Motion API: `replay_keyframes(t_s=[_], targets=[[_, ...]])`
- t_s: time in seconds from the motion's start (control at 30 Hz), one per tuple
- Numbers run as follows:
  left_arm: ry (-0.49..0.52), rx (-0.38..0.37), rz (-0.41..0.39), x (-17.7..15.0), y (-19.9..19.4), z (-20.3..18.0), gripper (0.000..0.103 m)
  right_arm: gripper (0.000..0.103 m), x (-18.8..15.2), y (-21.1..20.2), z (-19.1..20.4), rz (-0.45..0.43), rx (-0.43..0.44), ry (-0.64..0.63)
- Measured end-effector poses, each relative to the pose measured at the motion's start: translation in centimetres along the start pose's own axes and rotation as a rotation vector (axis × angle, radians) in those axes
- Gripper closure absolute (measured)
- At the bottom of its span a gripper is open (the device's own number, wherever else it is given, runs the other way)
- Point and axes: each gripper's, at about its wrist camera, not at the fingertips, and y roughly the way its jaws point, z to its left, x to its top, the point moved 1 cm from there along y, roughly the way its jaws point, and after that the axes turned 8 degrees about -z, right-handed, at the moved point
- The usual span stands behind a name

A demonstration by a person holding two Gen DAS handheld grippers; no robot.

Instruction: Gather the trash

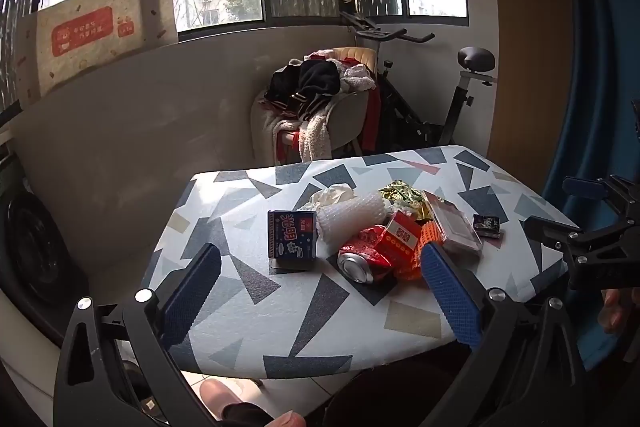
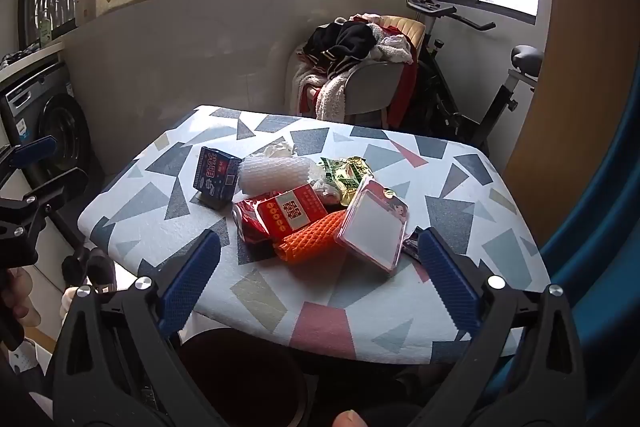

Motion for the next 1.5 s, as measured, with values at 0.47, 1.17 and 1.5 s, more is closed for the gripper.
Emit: replay_keyframes(t_s=[0.47, 1.17, 1.5], targets=[[0.002, 0.004, -0.001, 0.1, -0.4, -0.3, 0.005, 0.006, 0.1, -0.2, -0.2, -0.001, 0.000, 0.000], [0.005, 0.009, -0.004, 0.7, -0.6, 0.2, 0.005, 0.006, 0.3, -0.3, -0.5, -0.003, -0.004, -0.001], [0.003, 0.007, -0.004, 1.0, -0.8, 0.3, 0.005, 0.006, 0.7, -0.4, -0.9, -0.002, -0.005, 0.002]])
